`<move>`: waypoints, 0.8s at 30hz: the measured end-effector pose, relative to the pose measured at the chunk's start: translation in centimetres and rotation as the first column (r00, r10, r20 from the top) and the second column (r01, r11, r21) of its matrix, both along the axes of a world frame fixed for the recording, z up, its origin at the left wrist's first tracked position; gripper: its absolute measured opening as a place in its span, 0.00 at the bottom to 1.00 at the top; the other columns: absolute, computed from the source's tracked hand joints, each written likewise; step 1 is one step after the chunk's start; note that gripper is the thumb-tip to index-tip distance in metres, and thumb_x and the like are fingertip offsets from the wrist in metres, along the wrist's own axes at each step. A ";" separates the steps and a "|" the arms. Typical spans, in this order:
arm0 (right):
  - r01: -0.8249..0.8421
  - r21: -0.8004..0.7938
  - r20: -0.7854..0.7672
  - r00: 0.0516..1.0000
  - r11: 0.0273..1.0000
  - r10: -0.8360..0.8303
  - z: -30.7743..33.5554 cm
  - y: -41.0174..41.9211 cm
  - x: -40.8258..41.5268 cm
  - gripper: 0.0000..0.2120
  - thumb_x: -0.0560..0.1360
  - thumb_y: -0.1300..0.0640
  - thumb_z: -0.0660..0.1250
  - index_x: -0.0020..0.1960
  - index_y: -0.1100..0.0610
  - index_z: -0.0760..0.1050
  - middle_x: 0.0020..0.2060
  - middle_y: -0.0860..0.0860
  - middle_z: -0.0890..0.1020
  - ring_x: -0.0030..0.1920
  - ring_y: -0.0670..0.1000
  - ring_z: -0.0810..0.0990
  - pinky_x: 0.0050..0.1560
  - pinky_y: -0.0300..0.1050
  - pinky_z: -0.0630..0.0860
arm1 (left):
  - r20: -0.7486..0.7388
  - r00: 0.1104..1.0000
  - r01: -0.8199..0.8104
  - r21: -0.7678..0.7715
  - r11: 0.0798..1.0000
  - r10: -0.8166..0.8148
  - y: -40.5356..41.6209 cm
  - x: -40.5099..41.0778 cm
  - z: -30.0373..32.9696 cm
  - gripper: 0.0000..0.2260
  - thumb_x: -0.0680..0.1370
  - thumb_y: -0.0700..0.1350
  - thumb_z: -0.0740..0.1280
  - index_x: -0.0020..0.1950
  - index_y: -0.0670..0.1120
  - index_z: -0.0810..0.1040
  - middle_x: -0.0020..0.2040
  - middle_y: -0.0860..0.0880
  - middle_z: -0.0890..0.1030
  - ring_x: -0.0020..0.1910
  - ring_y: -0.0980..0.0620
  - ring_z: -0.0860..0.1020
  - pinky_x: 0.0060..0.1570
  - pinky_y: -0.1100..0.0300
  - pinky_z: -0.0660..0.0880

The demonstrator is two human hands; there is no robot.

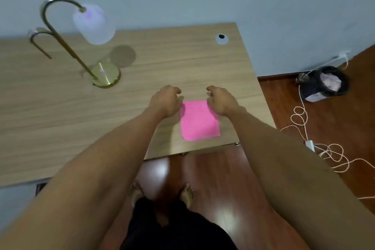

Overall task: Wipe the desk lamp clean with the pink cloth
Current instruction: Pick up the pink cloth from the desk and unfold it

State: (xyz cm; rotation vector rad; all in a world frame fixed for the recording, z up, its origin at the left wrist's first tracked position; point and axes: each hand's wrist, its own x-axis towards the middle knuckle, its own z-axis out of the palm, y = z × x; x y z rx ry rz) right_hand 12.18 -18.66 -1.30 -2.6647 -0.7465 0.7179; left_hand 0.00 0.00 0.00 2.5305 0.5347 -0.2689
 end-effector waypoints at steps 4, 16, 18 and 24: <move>0.007 -0.037 -0.036 0.999 0.999 -0.008 -2.2 -0.8 0.9 0.20 0.78 0.62 0.64 0.70 0.59 0.73 0.65 0.61 0.79 0.65 0.63 0.78 0.64 0.56 0.77 | -0.086 0.996 -0.039 -0.044 0.998 0.035 -1.3 0.4 -1.8 0.19 0.81 0.49 0.66 0.71 0.46 0.79 0.66 0.41 0.81 0.64 0.38 0.80 0.63 0.44 0.78; 0.116 0.136 -0.191 0.977 0.984 -0.089 -3.9 -0.4 2.4 0.08 0.72 0.70 0.69 0.46 0.59 0.77 0.42 0.54 0.81 0.43 0.55 0.79 0.37 0.42 0.71 | -0.133 0.987 -0.104 -0.074 0.992 0.093 -2.7 1.6 -5.4 0.20 0.77 0.43 0.73 0.69 0.49 0.77 0.61 0.45 0.79 0.58 0.42 0.80 0.56 0.48 0.79; 0.128 0.188 -0.291 0.954 0.974 -0.070 -2.4 -0.1 2.0 0.11 0.69 0.73 0.69 0.42 0.57 0.76 0.35 0.50 0.78 0.36 0.50 0.76 0.35 0.41 0.69 | -0.147 0.985 -0.104 -0.087 0.991 0.091 -2.8 1.7 -5.2 0.29 0.76 0.42 0.74 0.75 0.53 0.71 0.66 0.44 0.74 0.60 0.41 0.78 0.58 0.47 0.77; 0.178 0.251 -0.535 0.844 0.952 -0.017 2.5 -0.5 1.6 0.25 0.71 0.80 0.65 0.63 0.61 0.74 0.44 0.58 0.80 0.39 0.53 0.78 0.38 0.48 0.75 | -0.210 0.978 -0.019 -0.125 0.992 -0.007 -2.5 1.9 -3.9 0.25 0.72 0.41 0.76 0.69 0.50 0.79 0.60 0.44 0.66 0.64 0.39 0.72 0.66 0.48 0.77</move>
